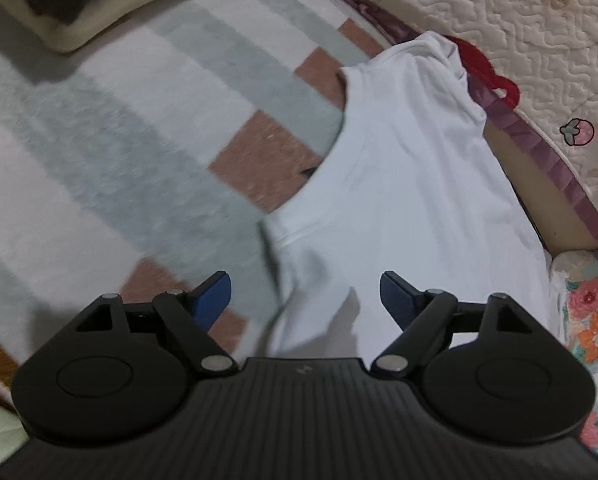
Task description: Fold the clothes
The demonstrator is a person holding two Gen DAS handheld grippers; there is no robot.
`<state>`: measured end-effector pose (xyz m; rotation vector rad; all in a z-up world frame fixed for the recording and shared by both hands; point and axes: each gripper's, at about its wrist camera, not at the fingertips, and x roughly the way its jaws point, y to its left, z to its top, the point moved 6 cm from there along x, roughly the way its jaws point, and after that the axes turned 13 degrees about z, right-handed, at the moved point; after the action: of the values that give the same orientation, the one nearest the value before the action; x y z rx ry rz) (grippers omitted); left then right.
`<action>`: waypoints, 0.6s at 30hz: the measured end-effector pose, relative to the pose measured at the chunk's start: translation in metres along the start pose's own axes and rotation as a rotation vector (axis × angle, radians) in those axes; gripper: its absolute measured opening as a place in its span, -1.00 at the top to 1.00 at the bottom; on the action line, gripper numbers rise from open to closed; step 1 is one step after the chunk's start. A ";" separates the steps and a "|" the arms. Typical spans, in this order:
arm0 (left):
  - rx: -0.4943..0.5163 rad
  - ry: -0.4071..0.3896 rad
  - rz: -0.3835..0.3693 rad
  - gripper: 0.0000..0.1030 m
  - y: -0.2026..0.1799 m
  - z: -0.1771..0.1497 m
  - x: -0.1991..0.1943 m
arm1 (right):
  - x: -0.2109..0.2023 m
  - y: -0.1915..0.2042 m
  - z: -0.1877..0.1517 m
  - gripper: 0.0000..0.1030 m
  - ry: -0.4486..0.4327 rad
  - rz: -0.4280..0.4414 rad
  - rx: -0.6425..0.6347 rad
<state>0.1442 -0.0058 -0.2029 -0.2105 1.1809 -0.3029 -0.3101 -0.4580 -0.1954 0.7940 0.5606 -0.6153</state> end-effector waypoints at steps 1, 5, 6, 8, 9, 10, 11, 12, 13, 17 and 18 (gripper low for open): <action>0.043 0.001 -0.001 0.14 -0.007 -0.003 0.001 | -0.001 0.001 0.001 0.85 -0.003 0.002 0.001; 0.106 -0.068 -0.072 0.96 -0.015 0.001 -0.026 | -0.031 0.022 0.026 0.91 -0.095 0.061 -0.058; 0.079 -0.089 -0.084 0.95 -0.010 0.007 -0.038 | -0.041 0.029 0.035 0.92 -0.123 0.075 -0.083; 0.024 -0.130 -0.108 0.95 0.002 0.018 -0.060 | -0.056 0.040 0.046 0.92 -0.158 0.095 -0.125; 0.024 -0.143 -0.092 0.95 0.007 0.019 -0.066 | -0.055 0.041 0.043 0.92 -0.149 0.092 -0.137; 0.032 -0.146 -0.076 0.95 0.009 0.019 -0.066 | -0.053 0.042 0.041 0.92 -0.140 0.090 -0.149; 0.032 -0.137 -0.058 0.95 0.010 0.016 -0.062 | -0.052 0.042 0.038 0.92 -0.131 0.088 -0.160; 0.032 -0.126 -0.039 0.95 0.011 0.012 -0.056 | -0.045 0.039 0.031 0.92 -0.106 0.064 -0.165; 0.042 -0.113 -0.013 0.95 0.010 0.007 -0.050 | -0.038 0.036 0.023 0.92 -0.082 0.041 -0.169; 0.136 -0.097 0.089 0.95 0.004 -0.006 -0.035 | -0.029 0.022 0.011 0.94 -0.036 0.001 -0.167; 0.146 -0.091 0.107 0.95 0.004 -0.009 -0.033 | -0.030 0.021 0.011 0.94 -0.035 -0.001 -0.168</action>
<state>0.1247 0.0089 -0.1786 -0.0326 1.0707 -0.2813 -0.3140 -0.4467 -0.1589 0.6233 0.5724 -0.5737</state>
